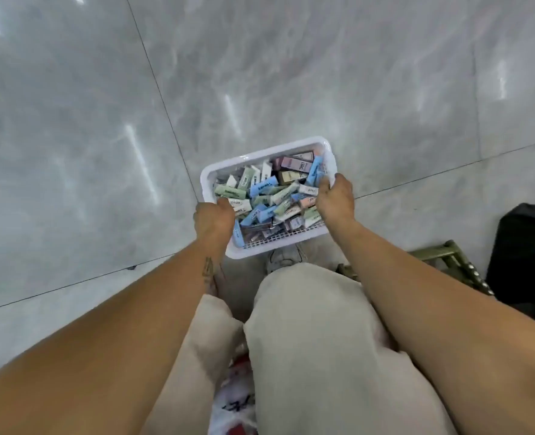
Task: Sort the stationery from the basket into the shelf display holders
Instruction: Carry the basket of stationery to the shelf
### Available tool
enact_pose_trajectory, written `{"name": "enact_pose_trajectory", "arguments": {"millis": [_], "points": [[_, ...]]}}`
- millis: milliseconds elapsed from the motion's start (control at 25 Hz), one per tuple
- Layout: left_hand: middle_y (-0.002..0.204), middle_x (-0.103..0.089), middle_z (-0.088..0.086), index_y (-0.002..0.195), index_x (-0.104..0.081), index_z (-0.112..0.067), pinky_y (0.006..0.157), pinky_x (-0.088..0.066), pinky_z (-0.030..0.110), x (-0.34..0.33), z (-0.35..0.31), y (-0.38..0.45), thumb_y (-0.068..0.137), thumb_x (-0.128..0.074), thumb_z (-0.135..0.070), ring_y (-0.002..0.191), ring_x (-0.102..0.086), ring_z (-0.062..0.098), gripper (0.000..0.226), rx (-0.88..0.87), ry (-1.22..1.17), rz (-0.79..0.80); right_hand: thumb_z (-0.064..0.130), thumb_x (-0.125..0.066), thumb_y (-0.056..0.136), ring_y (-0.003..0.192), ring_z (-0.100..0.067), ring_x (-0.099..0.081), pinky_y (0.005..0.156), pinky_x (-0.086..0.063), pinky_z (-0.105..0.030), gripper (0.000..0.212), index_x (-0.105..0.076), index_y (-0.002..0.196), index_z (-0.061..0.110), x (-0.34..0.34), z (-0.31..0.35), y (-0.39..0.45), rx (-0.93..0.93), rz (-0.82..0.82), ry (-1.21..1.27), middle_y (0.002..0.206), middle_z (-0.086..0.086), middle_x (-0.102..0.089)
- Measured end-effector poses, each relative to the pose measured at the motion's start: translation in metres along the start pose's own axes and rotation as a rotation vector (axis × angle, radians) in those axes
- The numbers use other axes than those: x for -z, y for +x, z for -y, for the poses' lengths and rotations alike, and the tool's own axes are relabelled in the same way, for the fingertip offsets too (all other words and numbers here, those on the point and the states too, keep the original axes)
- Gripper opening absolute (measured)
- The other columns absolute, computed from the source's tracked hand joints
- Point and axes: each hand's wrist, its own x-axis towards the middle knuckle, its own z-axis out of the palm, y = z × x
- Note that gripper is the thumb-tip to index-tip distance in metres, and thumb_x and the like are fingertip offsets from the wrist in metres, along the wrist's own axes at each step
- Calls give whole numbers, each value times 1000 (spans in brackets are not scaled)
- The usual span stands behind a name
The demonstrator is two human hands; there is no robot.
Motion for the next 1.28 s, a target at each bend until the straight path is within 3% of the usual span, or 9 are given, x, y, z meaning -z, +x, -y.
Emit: {"name": "enact_pose_trajectory", "arguments": {"millis": [80, 200, 320, 400, 520, 600, 760, 1000, 1280], "points": [[134, -52, 21, 138, -39, 2, 97, -48, 45, -15, 6, 20, 102, -36, -37, 116, -55, 35, 54, 63, -10, 14, 35, -34, 108, 140, -36, -37, 114, -35, -42, 54, -33, 150, 1, -9, -7, 21, -99, -39, 0, 154, -19, -35], [136, -49, 21, 139, -34, 0, 97, -47, 46, -26, 16, 37, 103, -33, -40, 117, -54, 37, 54, 73, -16, 6, 38, -29, 108, 132, -40, -42, 107, -39, -45, 52, -40, 142, 1, -15, -12, 43, -173, -38, -56, 145, -23, -43], [130, -53, 20, 133, -37, 0, 84, -46, 38, -11, 15, 33, 103, -30, -39, 110, -55, 35, 49, 9, -9, -92, 38, -30, 107, 128, -41, -45, 107, -38, -48, 49, -46, 133, -1, -7, -2, 41, -150, -81, -60, 138, -24, -48], [115, -55, 14, 122, -42, -3, 74, -39, 34, 13, 8, 26, 102, -31, -38, 92, -52, 28, 42, -7, -74, -170, 39, -32, 107, 123, -40, -49, 103, -41, -47, 48, -49, 127, -1, 1, 11, 30, -116, -103, -29, 134, -22, -52], [88, -51, 4, 100, -39, -10, 66, -33, 33, 67, -4, -8, 101, -32, -40, 76, -45, 24, 31, -83, -124, -275, 40, -36, 106, 101, -33, -58, 81, -46, -41, 39, -50, 112, 3, 25, 43, -12, -5, -105, 59, 114, -16, -61], [75, -48, 1, 96, -38, -10, 65, -38, 36, 110, -13, -36, 101, -32, -41, 76, -49, 29, 32, -177, -153, -324, 40, -40, 105, 82, -24, -55, 68, -38, -31, 33, -47, 102, 8, 48, 69, -47, 99, -131, 110, 91, -5, -59], [70, -47, 0, 91, -38, -10, 64, -40, 40, 208, -42, -109, 102, -32, -44, 70, -48, 28, 36, -347, -193, -398, 42, -46, 103, 60, -6, -42, 52, -33, -25, 35, -42, 87, 11, 112, 143, -124, 281, -160, 237, 70, 6, -43], [68, -45, -4, 89, -41, -9, 53, -34, 31, 344, -94, -215, 101, -37, -46, 60, -43, 9, 40, -472, -277, -494, 44, -49, 101, 50, -1, -38, 49, -34, -16, 43, -32, 71, 20, 203, 263, -240, 436, -210, 301, 65, 6, -37], [65, -45, -7, 79, -39, -16, 47, -29, 26, 473, -146, -305, 100, -39, -47, 54, -43, 4, 38, -570, -357, -542, 49, -51, 99, 55, -11, -35, 51, -34, -30, 47, -33, 68, 19, 274, 385, -335, 507, -254, 315, 63, 4, -39]]}}
